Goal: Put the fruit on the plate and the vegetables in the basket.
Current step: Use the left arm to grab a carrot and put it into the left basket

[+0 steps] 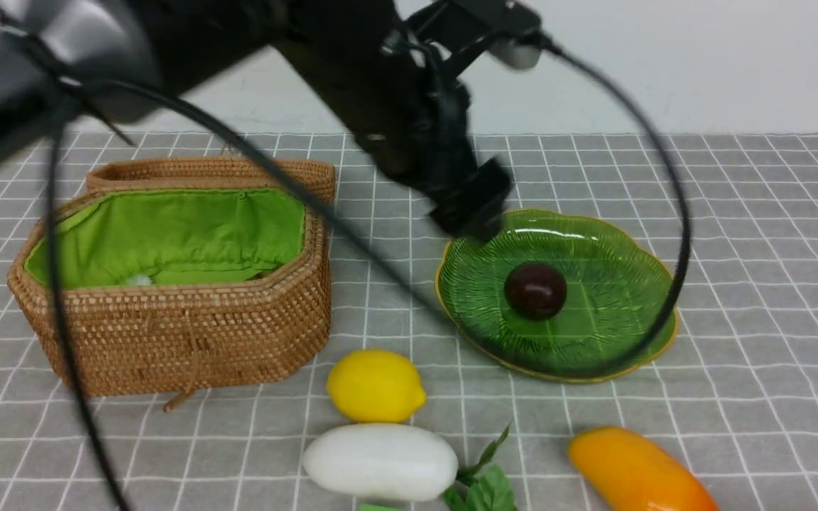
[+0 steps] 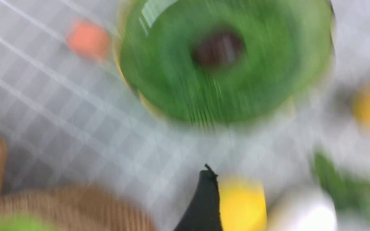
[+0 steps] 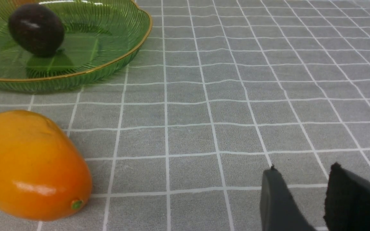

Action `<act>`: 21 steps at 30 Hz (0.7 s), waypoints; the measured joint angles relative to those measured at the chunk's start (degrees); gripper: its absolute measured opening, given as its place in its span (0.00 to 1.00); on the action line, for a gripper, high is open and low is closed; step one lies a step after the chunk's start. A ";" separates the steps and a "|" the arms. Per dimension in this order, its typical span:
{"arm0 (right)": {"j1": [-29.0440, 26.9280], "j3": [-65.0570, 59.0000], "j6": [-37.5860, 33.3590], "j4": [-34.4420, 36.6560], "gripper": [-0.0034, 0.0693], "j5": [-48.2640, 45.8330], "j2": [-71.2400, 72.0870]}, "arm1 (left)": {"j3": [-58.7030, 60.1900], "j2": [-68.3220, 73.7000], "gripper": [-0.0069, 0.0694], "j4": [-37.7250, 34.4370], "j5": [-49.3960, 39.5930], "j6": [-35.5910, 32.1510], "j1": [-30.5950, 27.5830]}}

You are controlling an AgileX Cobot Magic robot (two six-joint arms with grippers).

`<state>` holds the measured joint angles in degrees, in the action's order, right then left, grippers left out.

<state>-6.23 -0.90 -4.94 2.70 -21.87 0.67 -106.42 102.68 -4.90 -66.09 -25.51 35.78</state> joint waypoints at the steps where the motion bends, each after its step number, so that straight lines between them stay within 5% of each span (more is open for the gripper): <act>1: 0.00 0.00 0.00 0.00 0.38 0.00 0.00 | 0.09 -0.17 0.94 0.00 -1.13 -0.57 0.00; 10: 0.00 0.00 0.00 0.00 0.38 0.00 0.00 | 19.94 -2.77 0.91 3.32 -3.55 -5.33 -0.27; 21: 0.00 0.00 0.00 0.00 0.38 0.00 0.00 | 33.61 -1.15 0.81 3.74 16.57 -18.57 -0.45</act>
<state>-6.23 -0.90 -4.94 2.70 -21.87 0.67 -72.81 101.53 -1.16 -49.52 -44.07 35.33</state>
